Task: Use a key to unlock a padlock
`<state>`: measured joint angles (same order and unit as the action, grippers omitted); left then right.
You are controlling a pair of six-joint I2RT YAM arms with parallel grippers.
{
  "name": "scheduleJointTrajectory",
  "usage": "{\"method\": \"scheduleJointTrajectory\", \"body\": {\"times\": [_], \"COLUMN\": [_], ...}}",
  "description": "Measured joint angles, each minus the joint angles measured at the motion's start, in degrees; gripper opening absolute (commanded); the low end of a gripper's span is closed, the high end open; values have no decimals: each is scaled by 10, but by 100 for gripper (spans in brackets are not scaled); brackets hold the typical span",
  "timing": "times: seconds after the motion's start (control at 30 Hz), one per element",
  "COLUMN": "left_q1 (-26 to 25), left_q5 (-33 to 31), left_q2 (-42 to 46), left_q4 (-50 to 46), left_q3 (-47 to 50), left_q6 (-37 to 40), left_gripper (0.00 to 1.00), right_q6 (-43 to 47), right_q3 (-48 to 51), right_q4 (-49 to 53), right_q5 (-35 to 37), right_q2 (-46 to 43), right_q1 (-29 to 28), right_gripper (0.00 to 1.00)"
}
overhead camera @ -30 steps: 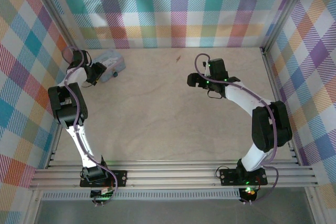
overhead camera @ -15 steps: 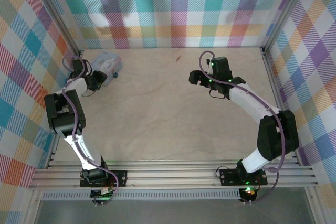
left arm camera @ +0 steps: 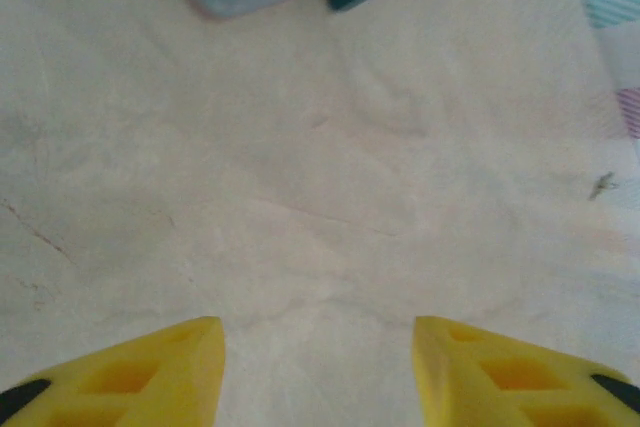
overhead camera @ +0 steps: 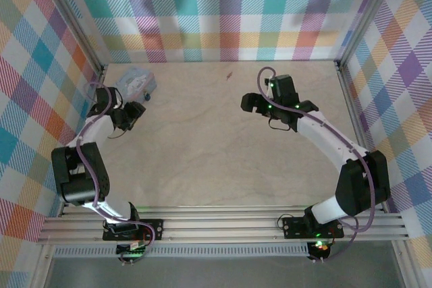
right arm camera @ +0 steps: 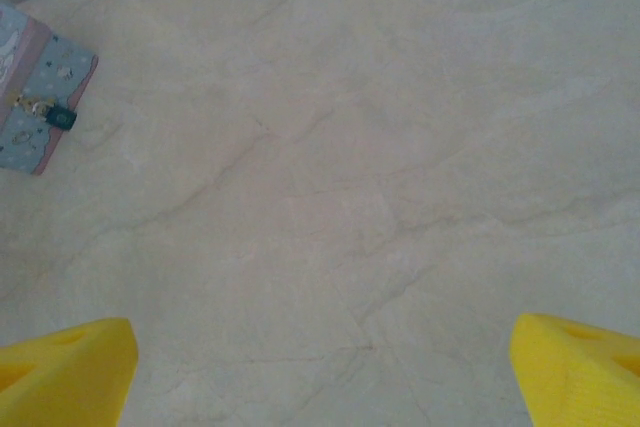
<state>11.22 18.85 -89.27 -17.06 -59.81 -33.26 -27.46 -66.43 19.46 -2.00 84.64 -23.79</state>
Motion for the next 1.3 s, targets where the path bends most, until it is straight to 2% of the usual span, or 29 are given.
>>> {"method": "scheduleJointTrajectory", "body": {"times": [0.07, 0.13, 0.43, 0.77, 1.03, 1.3], "left_q1": [7, 15, 33, 40, 41, 43], "left_q5": [-2, -5, -17, -24, -15, -6], "left_q2": [3, -8, -139, -233, -271, -231], "left_q4": [-11, -19, -2, 25, 42, 98], "left_q3": [-21, -48, -156, -214, -237, -159], "left_q6": [-1, -3, -48, -77, -86, -90], "left_gripper": [72, 74, 74, 75, 65, 55], "right_q6": [-1, -2, -5, -8, -9, -10], "right_q3": [0, 0, -2, -42, -47, -92], "right_q4": [4, 4, 2, -2, -4, -3], "right_q5": [0, 0, -1, 13, 13, -2], "right_q2": [0, 0, 56, 68, 103, 142], "right_q1": [-11, -24, -63, -64, -64, -65], "right_gripper": [95, 95, 95, 95, 95, 95]}}
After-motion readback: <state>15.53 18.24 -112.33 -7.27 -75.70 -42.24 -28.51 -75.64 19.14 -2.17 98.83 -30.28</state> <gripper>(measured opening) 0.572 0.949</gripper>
